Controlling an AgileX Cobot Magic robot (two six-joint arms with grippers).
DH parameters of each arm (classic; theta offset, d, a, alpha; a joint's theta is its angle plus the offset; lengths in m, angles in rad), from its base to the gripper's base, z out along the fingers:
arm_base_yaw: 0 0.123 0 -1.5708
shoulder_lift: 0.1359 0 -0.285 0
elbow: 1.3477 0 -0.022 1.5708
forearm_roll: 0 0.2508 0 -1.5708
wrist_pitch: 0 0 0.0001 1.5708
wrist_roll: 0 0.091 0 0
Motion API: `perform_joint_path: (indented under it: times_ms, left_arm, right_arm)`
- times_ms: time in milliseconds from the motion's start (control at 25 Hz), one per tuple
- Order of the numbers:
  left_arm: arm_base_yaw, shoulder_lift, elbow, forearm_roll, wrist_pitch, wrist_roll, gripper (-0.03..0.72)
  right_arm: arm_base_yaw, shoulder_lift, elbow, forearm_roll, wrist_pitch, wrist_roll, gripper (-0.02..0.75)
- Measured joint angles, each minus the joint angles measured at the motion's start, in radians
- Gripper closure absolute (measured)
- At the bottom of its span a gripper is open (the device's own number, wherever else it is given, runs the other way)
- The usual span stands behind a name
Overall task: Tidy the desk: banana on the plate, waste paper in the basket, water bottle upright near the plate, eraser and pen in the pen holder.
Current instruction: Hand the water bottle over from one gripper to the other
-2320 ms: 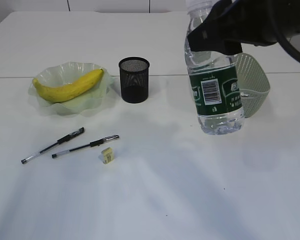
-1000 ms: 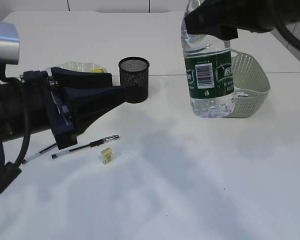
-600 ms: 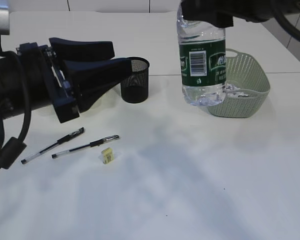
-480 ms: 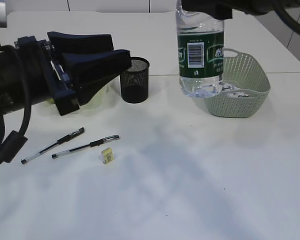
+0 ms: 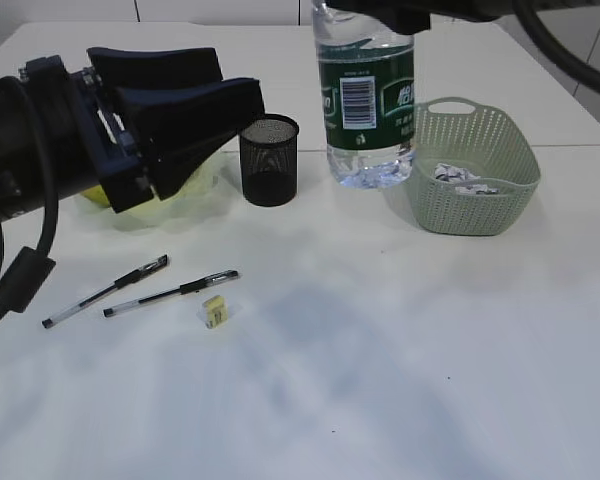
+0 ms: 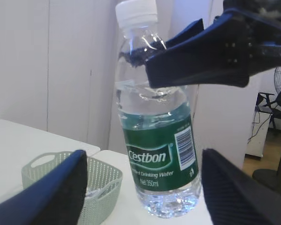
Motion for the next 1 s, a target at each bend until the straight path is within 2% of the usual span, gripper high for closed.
perform_joint_path:
  times_ms: [440,640,680,1000]
  left_arm:
    - [0.000,0.000,0.000,0.010,0.008,-0.004,0.069]
    - [0.000,0.002,0.000,0.010,0.012,-0.054,0.086]
    - [0.000,0.002,0.000,0.010,0.014,-0.063,0.067]
    - [0.000,0.002,0.000,0.010,0.018,-0.081,0.092]
  right_arm:
    - [0.073,0.023,0.002,0.019,-0.042,-0.006,0.430]
    - [0.099,0.035,0.002,0.019,-0.089,-0.008,0.430]
    - [0.100,0.037,0.002,0.019,-0.091,-0.008,0.430]
    - [0.149,0.063,0.002,0.021,-0.107,-0.008,0.430]
